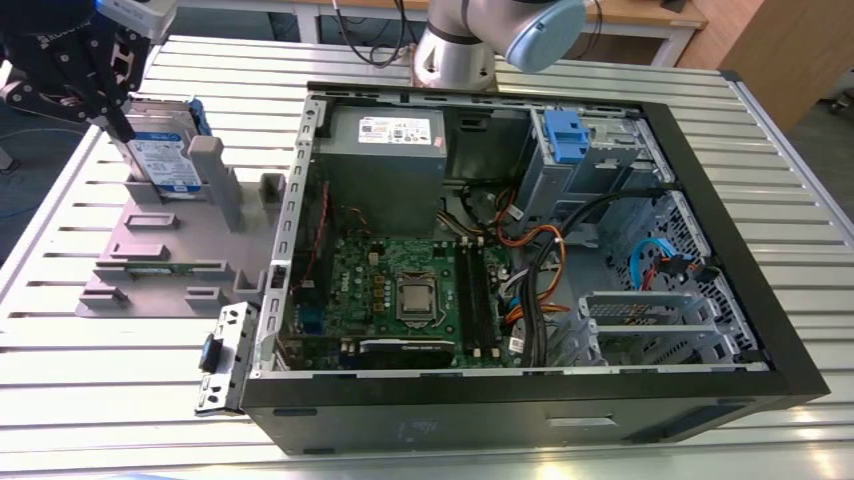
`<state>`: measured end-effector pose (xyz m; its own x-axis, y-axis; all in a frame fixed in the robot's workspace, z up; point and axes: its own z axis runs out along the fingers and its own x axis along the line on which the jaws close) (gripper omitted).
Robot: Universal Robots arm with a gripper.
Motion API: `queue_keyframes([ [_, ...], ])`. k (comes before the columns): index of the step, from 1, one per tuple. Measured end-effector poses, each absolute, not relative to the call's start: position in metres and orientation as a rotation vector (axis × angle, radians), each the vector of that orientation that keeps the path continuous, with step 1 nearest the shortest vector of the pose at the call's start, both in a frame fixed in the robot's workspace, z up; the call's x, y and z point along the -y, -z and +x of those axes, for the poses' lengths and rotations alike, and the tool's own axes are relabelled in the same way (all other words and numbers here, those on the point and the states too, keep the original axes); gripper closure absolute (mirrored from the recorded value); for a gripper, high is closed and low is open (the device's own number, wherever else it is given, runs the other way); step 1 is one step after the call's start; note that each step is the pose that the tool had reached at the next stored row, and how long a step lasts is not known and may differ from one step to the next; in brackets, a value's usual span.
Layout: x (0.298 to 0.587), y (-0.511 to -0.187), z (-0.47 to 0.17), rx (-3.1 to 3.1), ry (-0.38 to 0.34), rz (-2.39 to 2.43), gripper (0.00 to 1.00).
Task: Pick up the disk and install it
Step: 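Pick up the disk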
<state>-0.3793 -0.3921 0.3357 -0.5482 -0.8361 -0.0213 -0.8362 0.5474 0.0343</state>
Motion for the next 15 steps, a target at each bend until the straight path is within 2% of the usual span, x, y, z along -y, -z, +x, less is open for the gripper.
queue_keyframes([
  [15, 0.3921, -0.3356, -0.3793, -2.743, -0.063, -1.525, 0.89],
])
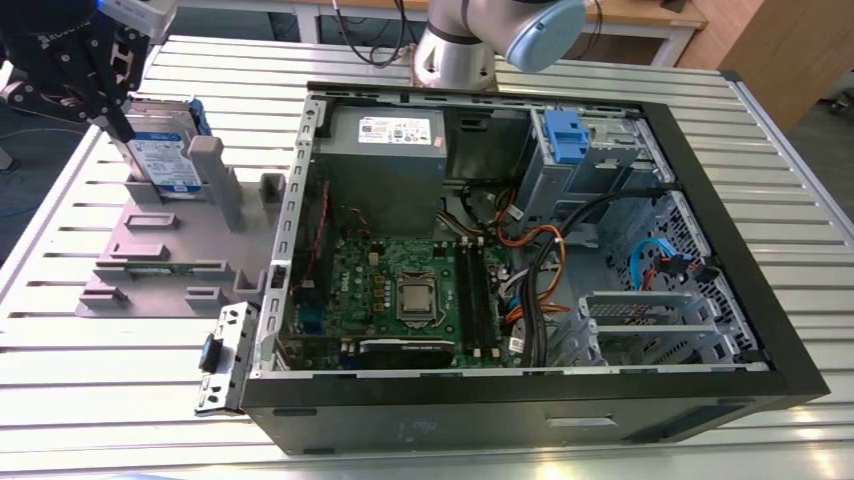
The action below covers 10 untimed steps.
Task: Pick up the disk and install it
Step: 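Pick up the disk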
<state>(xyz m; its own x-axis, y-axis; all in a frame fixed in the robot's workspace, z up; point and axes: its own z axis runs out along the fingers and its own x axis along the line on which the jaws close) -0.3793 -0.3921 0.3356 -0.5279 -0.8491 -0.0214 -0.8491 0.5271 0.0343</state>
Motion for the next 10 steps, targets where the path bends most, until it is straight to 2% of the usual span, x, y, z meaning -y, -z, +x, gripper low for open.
queue_keyframes([
  [10, 0.3921, -0.3357, -0.3793, -2.732, -0.063, -1.547, 0.89],
])
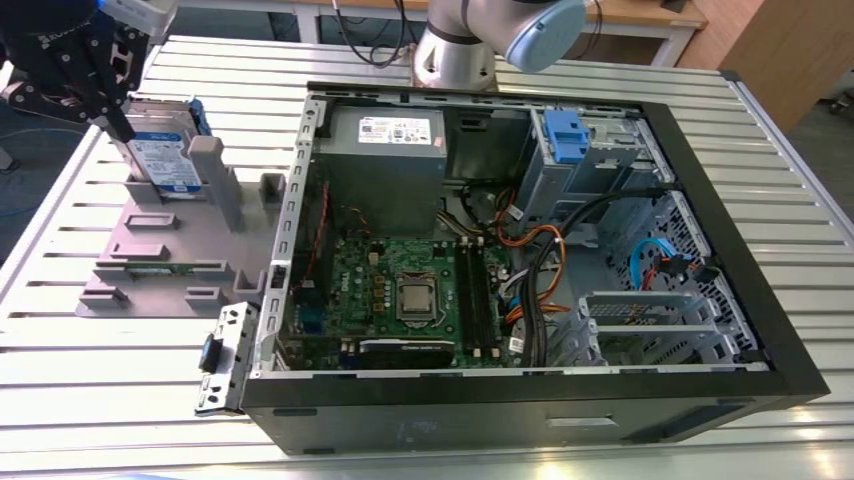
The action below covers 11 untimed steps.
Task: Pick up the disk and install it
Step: 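Pick up the disk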
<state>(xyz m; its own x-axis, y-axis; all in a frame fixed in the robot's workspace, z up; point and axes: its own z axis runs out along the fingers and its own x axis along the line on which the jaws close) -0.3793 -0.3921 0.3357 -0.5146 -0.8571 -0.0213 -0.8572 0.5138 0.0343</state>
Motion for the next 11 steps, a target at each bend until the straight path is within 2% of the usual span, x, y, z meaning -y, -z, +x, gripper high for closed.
queue_keyframes([
  [11, 0.3921, -0.3357, -0.3793, -2.720, -0.063, -1.569, 0.89],
])
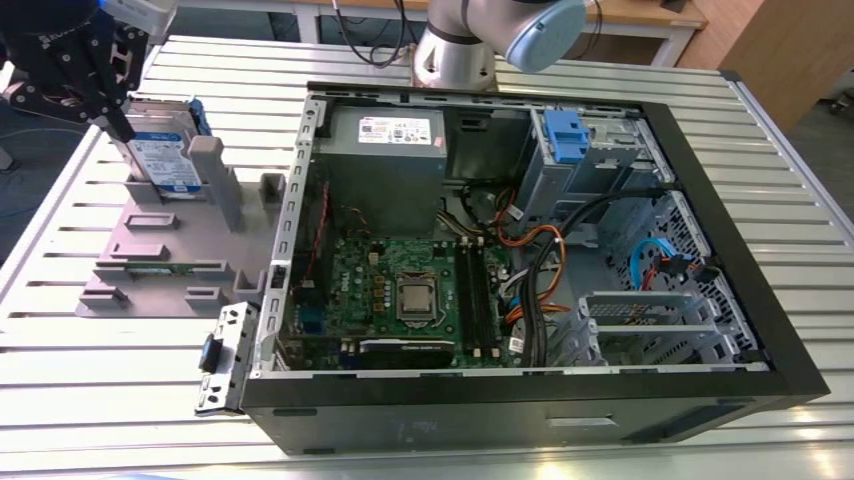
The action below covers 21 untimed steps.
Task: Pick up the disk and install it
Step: 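Pick up the disk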
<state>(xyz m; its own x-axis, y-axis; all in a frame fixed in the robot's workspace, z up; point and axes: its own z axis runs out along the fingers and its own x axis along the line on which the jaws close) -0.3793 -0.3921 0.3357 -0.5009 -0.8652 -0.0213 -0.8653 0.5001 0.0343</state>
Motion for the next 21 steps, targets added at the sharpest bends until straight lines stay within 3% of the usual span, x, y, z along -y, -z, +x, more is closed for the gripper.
queue_keyframes([
  [21, 0.3921, -0.3357, -0.3793, -2.701, -0.063, -1.602, 0.89],
])
